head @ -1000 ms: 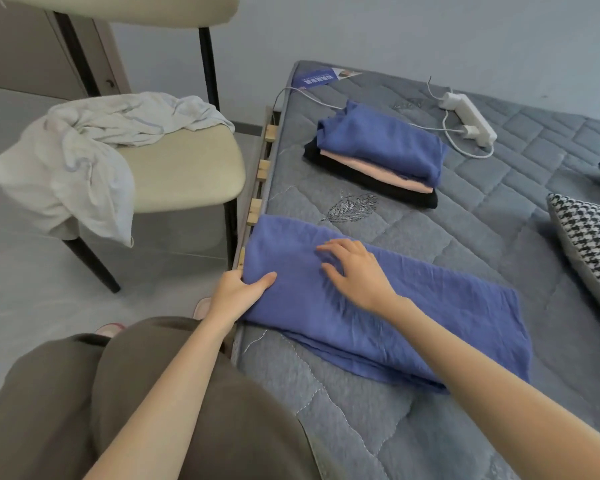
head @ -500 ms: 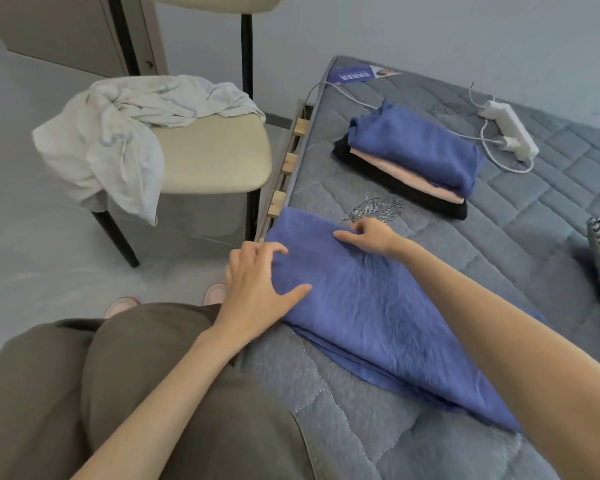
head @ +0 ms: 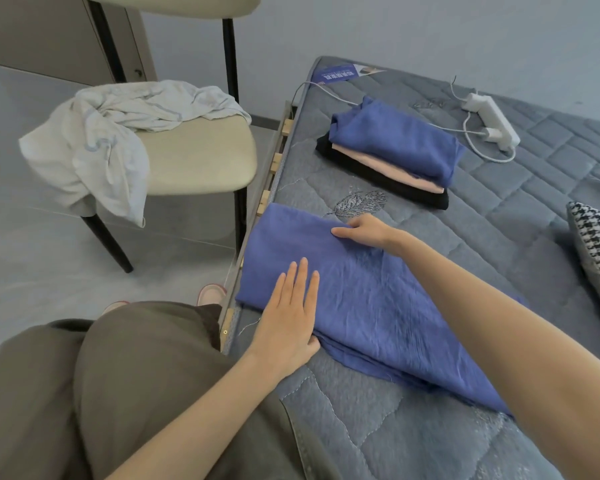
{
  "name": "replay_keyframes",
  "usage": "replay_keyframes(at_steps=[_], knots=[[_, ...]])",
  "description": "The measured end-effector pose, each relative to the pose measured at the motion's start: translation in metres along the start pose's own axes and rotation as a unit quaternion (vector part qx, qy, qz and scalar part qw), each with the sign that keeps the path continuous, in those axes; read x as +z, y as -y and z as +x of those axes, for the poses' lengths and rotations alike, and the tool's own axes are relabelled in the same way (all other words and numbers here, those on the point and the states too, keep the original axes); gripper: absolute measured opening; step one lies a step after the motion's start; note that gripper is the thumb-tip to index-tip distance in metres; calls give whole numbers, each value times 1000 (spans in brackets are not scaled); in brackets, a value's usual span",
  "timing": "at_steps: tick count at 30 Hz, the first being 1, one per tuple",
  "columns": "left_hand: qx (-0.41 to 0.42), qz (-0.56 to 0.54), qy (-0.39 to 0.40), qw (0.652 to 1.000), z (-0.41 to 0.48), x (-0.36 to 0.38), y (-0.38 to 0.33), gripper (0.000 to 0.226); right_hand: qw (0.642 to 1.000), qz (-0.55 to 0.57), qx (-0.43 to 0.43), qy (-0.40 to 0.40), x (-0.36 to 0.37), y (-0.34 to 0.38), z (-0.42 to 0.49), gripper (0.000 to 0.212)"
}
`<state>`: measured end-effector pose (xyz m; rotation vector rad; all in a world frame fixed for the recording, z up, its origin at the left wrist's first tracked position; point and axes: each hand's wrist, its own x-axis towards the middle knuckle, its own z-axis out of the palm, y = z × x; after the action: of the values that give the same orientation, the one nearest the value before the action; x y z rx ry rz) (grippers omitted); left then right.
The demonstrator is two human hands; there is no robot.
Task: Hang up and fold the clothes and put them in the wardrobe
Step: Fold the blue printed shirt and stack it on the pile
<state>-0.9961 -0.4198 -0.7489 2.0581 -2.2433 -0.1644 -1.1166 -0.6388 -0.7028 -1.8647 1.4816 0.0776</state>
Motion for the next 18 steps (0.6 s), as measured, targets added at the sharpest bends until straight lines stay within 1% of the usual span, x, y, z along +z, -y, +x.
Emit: replay_keyframes(at_steps=[1, 3, 5, 7, 9, 10, 12, 15, 18], knots=[[-9, -2, 0, 1000, 1, 1, -2, 94, 999, 32, 2, 6, -1, -2, -1, 41], [-26, -4, -4, 1000, 5, 3, -4, 98, 996, 84, 5, 14, -2, -5, -2, 51], [-28, -4, -10, 1000, 8, 4, -6, 98, 993, 116, 0, 10, -4, -6, -4, 52], [-17, 0, -12, 1000, 11, 5, -8, 94, 989, 149, -3, -1, -6, -7, -4, 47], [-18, -8, -4, 1000, 12, 7, -11, 85, 986, 168, -11, -9, -9, -8, -4, 33], [-25, -18, 3, 1000, 13, 7, -12, 80, 985, 171, -17, -11, -11, -8, -5, 30], [-35, -39, 9, 999, 13, 9, -13, 73, 984, 177, -28, -19, -16, -8, -9, 34], [-58, -108, -16, 992, 11, 5, -15, 70, 977, 206, -38, -37, -25, -9, -17, 38], [-91, -238, -59, 965, 9, -9, -21, 75, 966, 244, -53, -70, -35, -10, -25, 36]])
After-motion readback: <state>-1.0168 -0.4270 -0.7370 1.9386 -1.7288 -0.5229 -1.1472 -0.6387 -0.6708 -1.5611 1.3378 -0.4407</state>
